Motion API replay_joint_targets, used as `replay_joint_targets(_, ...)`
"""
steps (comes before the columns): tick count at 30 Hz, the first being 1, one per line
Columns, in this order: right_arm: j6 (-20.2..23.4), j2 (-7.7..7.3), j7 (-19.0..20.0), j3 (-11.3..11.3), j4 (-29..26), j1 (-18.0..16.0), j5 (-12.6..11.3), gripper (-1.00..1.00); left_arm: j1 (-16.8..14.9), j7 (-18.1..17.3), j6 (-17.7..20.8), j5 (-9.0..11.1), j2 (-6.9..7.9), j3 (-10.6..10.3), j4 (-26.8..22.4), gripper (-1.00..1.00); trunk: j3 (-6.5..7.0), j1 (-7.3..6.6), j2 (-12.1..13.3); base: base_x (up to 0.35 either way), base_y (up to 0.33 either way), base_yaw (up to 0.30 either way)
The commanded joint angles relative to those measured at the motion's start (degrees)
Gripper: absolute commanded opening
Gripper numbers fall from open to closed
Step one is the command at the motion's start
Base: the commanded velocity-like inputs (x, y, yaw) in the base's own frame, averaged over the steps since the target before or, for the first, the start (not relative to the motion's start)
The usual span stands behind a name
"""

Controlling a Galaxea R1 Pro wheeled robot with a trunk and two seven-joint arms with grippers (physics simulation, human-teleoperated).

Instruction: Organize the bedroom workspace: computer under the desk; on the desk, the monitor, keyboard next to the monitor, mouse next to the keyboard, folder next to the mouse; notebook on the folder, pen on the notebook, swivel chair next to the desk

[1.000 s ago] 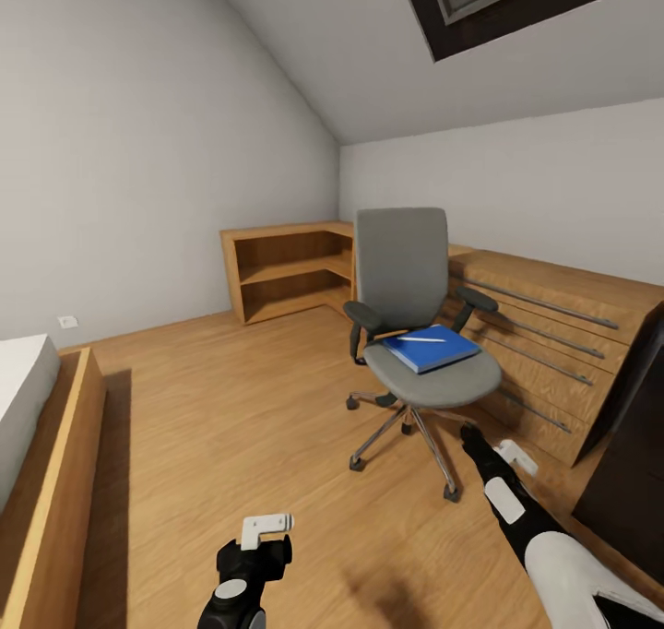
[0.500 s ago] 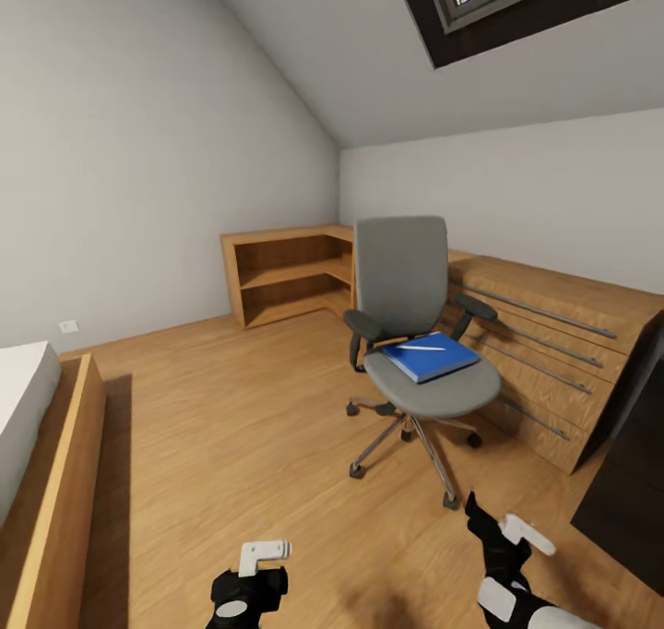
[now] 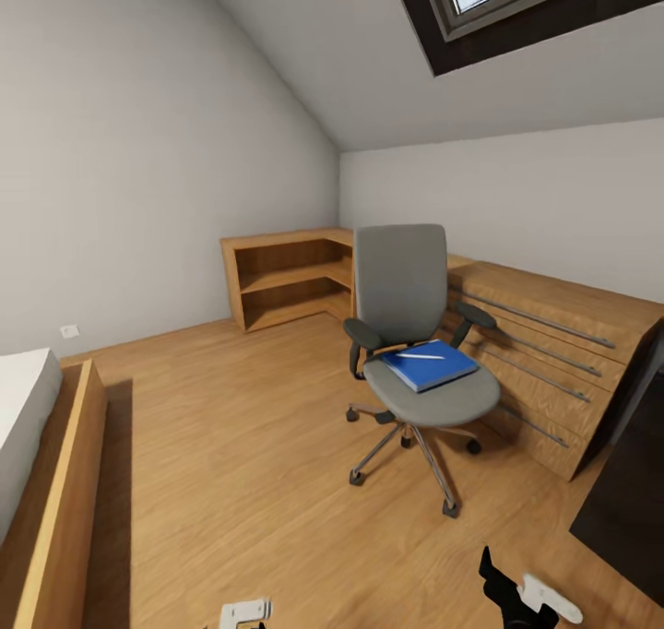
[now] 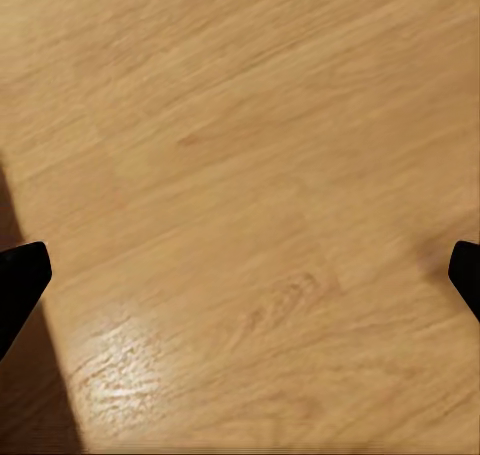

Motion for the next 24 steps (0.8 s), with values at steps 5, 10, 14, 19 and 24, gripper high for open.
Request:
replay_joint_targets(5, -0.1, -0.4, 0.3, 0.0, 0.1, 0.9, -0.1, 1.0, 0.0, 0.3, -3.1, 0.3, 0.16, -0.2, 4.6, 1.0, 0.85, -1.12, 2.0, 0.0, 0.0, 0.0)
replay_joint_targets(10, 0.1, -0.5, 0.3, 0.2, 0.1, 1.3, 0.5, 1.0, 0.0, -0.1, -8.5, 0.1, 0.12, -0.6, 8.9, 1.0, 1.75, -2.21, 4.0, 0.0, 0.0, 0.0)
replay_joint_targets(14, 0.1, -0.43, 0.2, 0.4, 0.2, 1.3, 1.2, 1.0, 0.0, -0.1, -9.7, 0.2, 0.11, -0.6, 9.3, 1.0, 2.46, -3.09, 5.6, 0.0, 0.0, 0.0)
replay_joint_targets(19, 0.1, -0.29, 0.2, 0.4, 0.3, 1.3, 1.4, 1.0, 0.0, -0.1, -10.1, 0.4, 0.14, -0.3, 11.4, 1.0, 3.36, -4.19, 7.6, 0.0, 0.0, 0.0)
replay_joint_targets(24, 0.2, -0.41, 0.2, 0.4, 0.3, 1.3, 1.4, 1.0, 0.0, -0.1, -10.1, 0.4, 0.14, -0.3, 11.6, 1.0, 4.26, -5.29, 9.6, 0.0, 0.0, -0.053)
